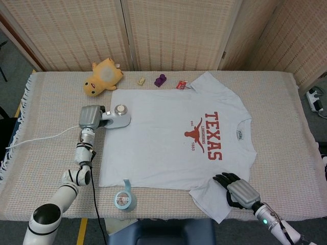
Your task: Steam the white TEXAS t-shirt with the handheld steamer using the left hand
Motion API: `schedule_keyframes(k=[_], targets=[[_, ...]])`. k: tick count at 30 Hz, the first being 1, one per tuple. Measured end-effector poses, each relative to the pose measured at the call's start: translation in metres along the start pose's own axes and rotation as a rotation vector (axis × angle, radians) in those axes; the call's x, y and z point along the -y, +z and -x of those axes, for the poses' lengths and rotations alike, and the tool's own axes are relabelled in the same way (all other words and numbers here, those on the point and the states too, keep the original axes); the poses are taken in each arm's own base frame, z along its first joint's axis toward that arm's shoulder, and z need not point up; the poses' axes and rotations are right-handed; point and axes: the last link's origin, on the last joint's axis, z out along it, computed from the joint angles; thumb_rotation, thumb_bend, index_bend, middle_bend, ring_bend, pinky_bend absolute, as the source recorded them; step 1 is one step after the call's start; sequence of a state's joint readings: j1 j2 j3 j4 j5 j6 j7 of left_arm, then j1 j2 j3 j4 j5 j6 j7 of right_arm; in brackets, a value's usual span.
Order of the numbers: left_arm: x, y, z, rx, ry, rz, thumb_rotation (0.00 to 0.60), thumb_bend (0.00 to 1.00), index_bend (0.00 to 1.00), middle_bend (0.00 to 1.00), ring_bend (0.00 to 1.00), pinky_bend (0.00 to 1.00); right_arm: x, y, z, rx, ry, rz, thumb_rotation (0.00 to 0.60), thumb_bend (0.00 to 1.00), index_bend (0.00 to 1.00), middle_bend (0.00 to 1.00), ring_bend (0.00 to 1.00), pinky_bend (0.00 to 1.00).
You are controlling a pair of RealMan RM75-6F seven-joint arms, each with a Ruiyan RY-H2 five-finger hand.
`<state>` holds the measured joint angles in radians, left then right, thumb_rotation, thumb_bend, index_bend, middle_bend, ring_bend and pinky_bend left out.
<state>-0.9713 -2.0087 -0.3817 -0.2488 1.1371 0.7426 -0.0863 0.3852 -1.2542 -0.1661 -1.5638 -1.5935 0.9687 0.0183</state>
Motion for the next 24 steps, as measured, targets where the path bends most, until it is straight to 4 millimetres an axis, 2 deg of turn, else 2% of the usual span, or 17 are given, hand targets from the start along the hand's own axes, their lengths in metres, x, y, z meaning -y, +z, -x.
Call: schedule_keyframes(k=[2, 5, 10, 13, 16, 24], targets=[[0.017, -0.002, -0.001, 0.001, -0.007, -0.037, 0.6, 0.43, 1.0, 1.0, 0.85, 0.73, 0.0, 0.0, -0.001, -0.004, -0.001, 0.0, 0.44, 0.95, 0.0, 0.06, 0.0, 0.07], [0.03, -0.003, -0.005, -0.013, -0.038, -0.056, 0.6, 0.43, 1.0, 1.0, 0.85, 0.73, 0.0, -0.001, -0.002, -0.011, -0.001, 0.001, 0.445, 0.95, 0.0, 0.06, 0.0, 0.07], [0.035, -0.009, -0.013, -0.07, -0.138, -0.015, 0.6, 0.43, 1.0, 1.0, 0.85, 0.73, 0.001, -0.003, -0.003, -0.017, -0.001, -0.003, 0.441, 0.95, 0.0, 0.06, 0.0, 0.07], [0.028, -0.018, -0.016, -0.111, -0.175, 0.068, 0.6, 0.43, 1.0, 1.0, 0.85, 0.73, 0.002, -0.003, -0.002, -0.017, -0.001, -0.007, 0.443, 0.95, 0.0, 0.06, 0.0, 0.07], [0.012, -0.031, -0.012, -0.122, -0.208, 0.167, 0.6, 0.43, 1.0, 1.0, 0.85, 0.73, 0.001, -0.004, -0.002, -0.019, -0.001, -0.007, 0.443, 0.95, 0.0, 0.06, 0.0, 0.07], [-0.042, -0.063, 0.017, -0.043, -0.182, 0.377, 0.6, 0.43, 1.0, 1.0, 0.84, 0.73, -0.002, -0.008, -0.001, -0.026, 0.009, 0.007, 0.442, 0.95, 0.0, 0.06, 0.0, 0.07]])
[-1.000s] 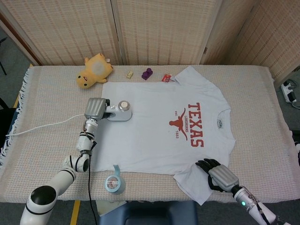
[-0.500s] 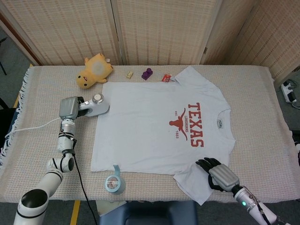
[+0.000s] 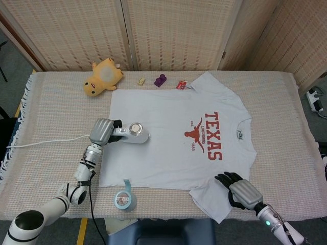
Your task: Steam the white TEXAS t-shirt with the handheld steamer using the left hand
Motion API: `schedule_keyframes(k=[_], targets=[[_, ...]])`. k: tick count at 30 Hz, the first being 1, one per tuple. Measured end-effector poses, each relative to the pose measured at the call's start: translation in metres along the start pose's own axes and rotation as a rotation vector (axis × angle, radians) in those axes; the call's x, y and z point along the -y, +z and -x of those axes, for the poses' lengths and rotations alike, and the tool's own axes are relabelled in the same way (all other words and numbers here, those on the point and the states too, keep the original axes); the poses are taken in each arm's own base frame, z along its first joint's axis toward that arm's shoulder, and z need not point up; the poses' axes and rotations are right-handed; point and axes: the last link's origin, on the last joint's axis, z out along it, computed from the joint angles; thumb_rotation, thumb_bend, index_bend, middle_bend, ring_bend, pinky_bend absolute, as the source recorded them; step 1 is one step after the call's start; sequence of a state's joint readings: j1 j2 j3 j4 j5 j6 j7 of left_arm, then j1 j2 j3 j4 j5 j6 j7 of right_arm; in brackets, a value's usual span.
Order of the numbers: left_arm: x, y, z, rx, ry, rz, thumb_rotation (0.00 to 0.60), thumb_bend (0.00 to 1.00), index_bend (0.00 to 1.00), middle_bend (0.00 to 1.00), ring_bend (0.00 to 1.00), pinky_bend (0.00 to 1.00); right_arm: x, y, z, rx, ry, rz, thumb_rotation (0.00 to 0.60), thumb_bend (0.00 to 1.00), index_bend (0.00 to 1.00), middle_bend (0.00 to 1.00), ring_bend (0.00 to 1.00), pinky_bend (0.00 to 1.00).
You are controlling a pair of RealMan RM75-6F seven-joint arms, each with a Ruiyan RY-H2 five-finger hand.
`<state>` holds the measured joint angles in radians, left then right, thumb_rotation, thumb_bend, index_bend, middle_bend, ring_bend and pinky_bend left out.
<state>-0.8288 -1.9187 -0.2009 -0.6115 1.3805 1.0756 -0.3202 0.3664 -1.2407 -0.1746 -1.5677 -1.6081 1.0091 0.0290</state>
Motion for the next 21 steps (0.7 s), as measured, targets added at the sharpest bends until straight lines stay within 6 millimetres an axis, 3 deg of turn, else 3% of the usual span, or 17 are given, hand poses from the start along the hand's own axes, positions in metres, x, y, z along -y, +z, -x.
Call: schedule_keyframes(k=[5, 9, 21], targets=[[-0.024, 0.0, 0.021, 0.059, 0.032, 0.048, 0.6, 0.43, 1.0, 1.0, 0.84, 0.73, -0.002, -0.001, 0.001, 0.0, 0.004, 0.005, 0.441, 0.95, 0.0, 0.06, 0.0, 0.07], [-0.028, -0.005, 0.028, 0.084, 0.046, 0.077, 0.6, 0.43, 1.0, 1.0, 0.84, 0.73, -0.003, -0.002, 0.001, 0.0, 0.006, 0.01, 0.443, 0.95, 0.0, 0.06, 0.0, 0.07], [0.001, -0.039, 0.015, 0.143, 0.109, 0.128, 0.6, 0.43, 1.0, 1.0, 0.84, 0.73, -0.002, -0.001, 0.003, 0.002, 0.005, 0.002, 0.439, 0.95, 0.0, 0.06, 0.0, 0.07]])
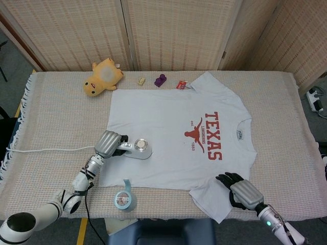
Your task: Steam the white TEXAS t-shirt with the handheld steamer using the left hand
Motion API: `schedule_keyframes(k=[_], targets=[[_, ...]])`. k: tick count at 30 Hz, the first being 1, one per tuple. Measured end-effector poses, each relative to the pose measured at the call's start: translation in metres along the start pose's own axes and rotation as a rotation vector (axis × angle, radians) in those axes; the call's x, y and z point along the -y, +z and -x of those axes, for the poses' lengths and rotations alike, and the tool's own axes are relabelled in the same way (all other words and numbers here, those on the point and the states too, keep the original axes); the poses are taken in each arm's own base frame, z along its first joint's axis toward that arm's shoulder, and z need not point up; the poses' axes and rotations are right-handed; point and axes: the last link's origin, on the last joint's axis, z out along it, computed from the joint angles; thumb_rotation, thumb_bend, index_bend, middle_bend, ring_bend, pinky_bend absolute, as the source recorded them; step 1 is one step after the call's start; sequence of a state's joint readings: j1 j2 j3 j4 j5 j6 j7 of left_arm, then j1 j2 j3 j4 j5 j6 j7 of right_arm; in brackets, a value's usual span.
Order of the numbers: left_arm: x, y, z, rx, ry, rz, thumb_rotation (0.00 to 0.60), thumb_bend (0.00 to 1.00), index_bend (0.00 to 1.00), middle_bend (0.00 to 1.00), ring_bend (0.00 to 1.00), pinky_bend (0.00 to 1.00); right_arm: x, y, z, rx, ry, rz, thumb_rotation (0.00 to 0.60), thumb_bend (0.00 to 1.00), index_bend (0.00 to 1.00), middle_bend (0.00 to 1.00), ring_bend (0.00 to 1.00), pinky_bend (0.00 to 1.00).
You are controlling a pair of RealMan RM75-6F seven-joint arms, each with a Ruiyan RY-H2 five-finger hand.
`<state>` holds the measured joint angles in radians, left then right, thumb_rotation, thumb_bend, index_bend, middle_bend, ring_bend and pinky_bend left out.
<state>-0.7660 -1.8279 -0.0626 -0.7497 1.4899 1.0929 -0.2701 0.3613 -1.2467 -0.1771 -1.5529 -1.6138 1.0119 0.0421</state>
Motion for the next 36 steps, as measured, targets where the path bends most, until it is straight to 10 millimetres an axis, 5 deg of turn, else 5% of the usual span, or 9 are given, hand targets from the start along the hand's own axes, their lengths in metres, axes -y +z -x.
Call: schedule_keyframes(k=[11, 15, 23, 36], targets=[[0.039, -0.065, -0.014, -0.013, 0.042, -0.025, 0.6, 0.43, 1.0, 1.0, 0.84, 0.73, 0.0, -0.001, 0.0, -0.003, -0.002, -0.003, 0.443, 0.95, 0.0, 0.06, 0.0, 0.07], [0.045, -0.073, -0.024, -0.042, 0.035, -0.04, 0.6, 0.43, 0.99, 1.0, 0.84, 0.73, 0.0, -0.001, -0.001, -0.009, -0.002, -0.006, 0.442, 0.95, 0.0, 0.06, 0.0, 0.07], [0.03, -0.039, -0.037, -0.126, -0.008, -0.057, 0.6, 0.43, 0.99, 1.0, 0.84, 0.73, 0.001, -0.004, -0.002, -0.019, 0.0, -0.006, 0.443, 0.95, 0.0, 0.06, 0.0, 0.07], [-0.01, 0.024, -0.001, -0.053, 0.023, -0.071, 0.6, 0.43, 1.0, 1.0, 0.84, 0.73, -0.004, -0.005, -0.003, -0.023, 0.007, 0.012, 0.443, 0.95, 0.0, 0.06, 0.0, 0.07]])
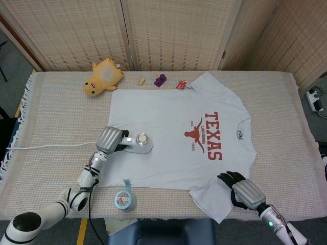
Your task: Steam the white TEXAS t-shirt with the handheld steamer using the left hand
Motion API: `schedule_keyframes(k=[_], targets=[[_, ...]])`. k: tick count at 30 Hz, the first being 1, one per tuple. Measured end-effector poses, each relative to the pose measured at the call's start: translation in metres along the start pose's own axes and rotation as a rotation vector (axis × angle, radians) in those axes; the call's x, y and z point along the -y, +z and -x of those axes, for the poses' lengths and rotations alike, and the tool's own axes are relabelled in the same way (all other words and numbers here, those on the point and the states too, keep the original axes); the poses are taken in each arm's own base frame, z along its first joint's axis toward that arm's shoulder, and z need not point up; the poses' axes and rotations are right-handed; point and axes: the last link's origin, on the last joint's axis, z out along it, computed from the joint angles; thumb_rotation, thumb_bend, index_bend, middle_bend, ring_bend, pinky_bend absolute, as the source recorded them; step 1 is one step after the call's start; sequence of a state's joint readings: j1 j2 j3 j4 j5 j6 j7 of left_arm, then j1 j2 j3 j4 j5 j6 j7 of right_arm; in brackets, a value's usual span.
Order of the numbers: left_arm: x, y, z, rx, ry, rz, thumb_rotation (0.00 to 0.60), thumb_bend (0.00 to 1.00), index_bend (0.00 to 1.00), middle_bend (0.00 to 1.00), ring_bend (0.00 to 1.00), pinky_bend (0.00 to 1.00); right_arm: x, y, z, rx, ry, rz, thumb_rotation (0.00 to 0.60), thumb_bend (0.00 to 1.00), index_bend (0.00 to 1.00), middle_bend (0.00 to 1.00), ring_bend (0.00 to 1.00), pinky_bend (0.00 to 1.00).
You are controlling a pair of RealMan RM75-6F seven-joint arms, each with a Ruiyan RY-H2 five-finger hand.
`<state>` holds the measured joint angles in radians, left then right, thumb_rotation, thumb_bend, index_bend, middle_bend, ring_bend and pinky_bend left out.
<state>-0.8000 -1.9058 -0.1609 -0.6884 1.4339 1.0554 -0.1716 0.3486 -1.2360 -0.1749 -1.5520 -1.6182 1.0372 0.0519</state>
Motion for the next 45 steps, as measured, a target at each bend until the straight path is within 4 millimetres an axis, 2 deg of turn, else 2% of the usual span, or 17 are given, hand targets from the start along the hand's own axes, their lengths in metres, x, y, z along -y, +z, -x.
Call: schedule_keyframes(k=[3, 7, 19, 23, 32, 39, 42, 45], targets=[[0.003, 0.002, 0.001, 0.001, 0.03, -0.005, 0.6, 0.43, 1.0, 1.0, 0.84, 0.73, -0.001, 0.0, 0.0, 0.002, 0.002, 0.003, 0.444, 0.95, 0.0, 0.06, 0.0, 0.07], [0.018, -0.005, -0.001, -0.004, 0.046, -0.024, 0.6, 0.43, 1.0, 1.0, 0.84, 0.73, -0.001, 0.001, 0.002, 0.006, 0.003, 0.0, 0.441, 0.95, 0.0, 0.06, 0.0, 0.07], [0.083, -0.054, -0.013, -0.011, 0.07, -0.134, 0.6, 0.43, 0.99, 1.0, 0.83, 0.73, 0.004, 0.003, 0.001, 0.004, -0.008, -0.022, 0.444, 0.95, 0.0, 0.06, 0.0, 0.07], [0.1, -0.067, -0.023, -0.041, 0.047, -0.179, 0.6, 0.43, 0.99, 1.0, 0.83, 0.73, 0.005, 0.001, -0.001, -0.004, -0.012, -0.026, 0.443, 0.95, 0.0, 0.06, 0.0, 0.07], [0.126, -0.087, -0.054, -0.145, 0.009, -0.254, 0.6, 0.43, 0.98, 1.0, 0.82, 0.73, 0.006, -0.014, -0.024, -0.119, -0.025, -0.016, 0.441, 0.95, 0.0, 0.06, 0.0, 0.07], [0.155, -0.096, -0.056, -0.139, -0.002, -0.388, 0.6, 0.43, 0.95, 0.98, 0.79, 0.73, -0.001, -0.036, -0.043, -0.218, -0.037, 0.027, 0.443, 0.91, 0.0, 0.06, 0.0, 0.07], [0.167, -0.101, -0.052, -0.118, -0.002, -0.451, 0.6, 0.41, 0.86, 0.9, 0.72, 0.71, -0.004, -0.042, -0.044, -0.233, -0.028, 0.044, 0.442, 0.89, 0.0, 0.06, 0.0, 0.07], [0.173, -0.105, -0.044, -0.094, -0.029, -0.497, 0.6, 0.33, 0.64, 0.7, 0.55, 0.69, -0.006, -0.043, -0.044, -0.236, -0.023, 0.051, 0.443, 0.86, 0.0, 0.06, 0.0, 0.07]])
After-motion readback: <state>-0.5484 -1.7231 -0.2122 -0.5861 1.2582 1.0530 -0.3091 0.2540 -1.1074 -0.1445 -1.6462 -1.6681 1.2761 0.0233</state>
